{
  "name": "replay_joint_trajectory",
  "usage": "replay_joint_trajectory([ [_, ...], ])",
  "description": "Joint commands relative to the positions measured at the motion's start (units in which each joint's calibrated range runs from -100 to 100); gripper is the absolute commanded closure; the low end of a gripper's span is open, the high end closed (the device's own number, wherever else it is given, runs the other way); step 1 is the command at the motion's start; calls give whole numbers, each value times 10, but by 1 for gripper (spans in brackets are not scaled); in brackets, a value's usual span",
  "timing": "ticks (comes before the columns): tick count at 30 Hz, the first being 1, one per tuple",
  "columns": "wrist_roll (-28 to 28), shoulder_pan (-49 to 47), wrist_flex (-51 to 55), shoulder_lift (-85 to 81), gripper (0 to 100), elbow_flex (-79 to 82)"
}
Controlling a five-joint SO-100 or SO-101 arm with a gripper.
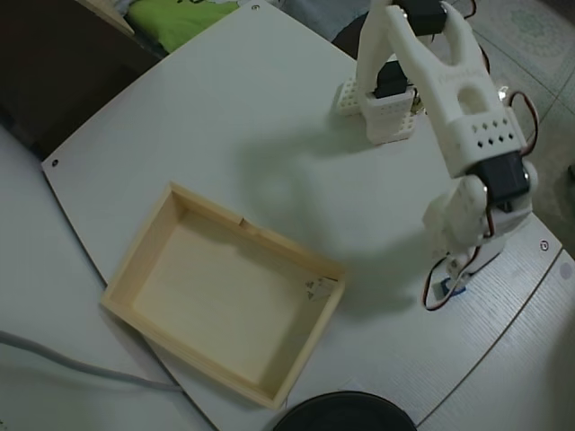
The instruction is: Pick up the small blue cube and put it into the box
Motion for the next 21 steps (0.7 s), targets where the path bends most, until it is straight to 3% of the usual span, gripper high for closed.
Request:
replay_joint_trajectory([
  [1,3,-10,-17,5,84,-9],
  [8,2,-5,-45,26,84,-10],
  [14,2,-5,-80,26,72,-10],
  [21,2,-6,-92,25,70,13],
])
